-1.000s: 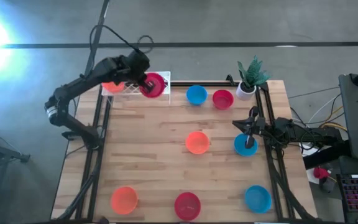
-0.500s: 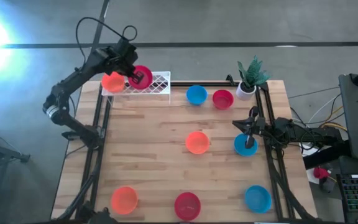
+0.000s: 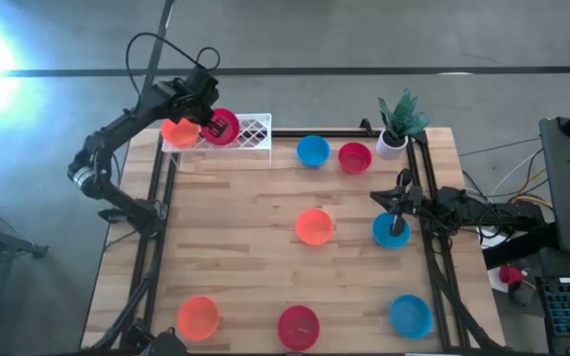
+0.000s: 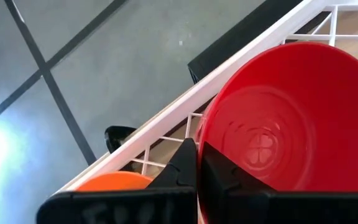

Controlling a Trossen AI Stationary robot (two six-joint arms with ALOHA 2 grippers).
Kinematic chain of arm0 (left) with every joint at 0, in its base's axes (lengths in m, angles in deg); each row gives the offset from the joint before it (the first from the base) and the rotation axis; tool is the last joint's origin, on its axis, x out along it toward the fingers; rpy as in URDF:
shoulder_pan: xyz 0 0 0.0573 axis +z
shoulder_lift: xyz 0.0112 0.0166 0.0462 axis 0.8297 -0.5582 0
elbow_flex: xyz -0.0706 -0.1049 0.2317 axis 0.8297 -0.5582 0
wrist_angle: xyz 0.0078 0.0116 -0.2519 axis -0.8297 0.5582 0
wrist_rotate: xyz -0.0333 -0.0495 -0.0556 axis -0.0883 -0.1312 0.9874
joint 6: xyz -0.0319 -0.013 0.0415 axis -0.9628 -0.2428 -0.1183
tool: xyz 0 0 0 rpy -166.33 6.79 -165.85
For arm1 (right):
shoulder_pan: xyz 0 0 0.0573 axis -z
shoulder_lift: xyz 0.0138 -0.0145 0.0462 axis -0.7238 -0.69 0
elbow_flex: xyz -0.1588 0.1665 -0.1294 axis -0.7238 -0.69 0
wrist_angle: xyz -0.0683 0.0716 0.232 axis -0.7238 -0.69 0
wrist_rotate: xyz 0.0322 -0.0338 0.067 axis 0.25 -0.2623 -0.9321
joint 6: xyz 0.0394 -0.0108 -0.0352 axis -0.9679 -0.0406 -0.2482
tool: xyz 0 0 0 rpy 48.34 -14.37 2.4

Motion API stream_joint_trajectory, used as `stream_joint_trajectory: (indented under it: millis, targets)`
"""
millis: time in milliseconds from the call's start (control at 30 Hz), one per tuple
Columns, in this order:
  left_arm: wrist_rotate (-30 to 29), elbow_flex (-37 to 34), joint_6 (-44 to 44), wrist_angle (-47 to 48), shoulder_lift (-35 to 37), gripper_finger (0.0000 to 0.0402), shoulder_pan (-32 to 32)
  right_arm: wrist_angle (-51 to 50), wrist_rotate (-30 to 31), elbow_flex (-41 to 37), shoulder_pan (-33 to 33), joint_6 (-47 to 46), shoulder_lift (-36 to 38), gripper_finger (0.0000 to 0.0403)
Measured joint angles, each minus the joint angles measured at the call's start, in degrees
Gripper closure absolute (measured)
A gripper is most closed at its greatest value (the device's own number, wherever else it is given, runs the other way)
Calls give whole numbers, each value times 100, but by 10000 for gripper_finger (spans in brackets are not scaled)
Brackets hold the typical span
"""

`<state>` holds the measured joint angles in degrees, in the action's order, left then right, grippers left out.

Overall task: Pick & Place Mini bowls
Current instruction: Put the middle red bowl on the shelf

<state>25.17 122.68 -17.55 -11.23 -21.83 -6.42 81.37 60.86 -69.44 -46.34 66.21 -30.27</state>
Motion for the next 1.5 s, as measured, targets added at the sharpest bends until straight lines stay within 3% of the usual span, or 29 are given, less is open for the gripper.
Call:
stream_joint_trajectory:
  millis: [1167,1500]
  targets:
    - [-7,-34,176,-79,-1,389,0,4,1,0,0,-12,0,374]
    - [-87,-34,67,-81,-1,340,-2,7,1,0,0,-12,2,374]
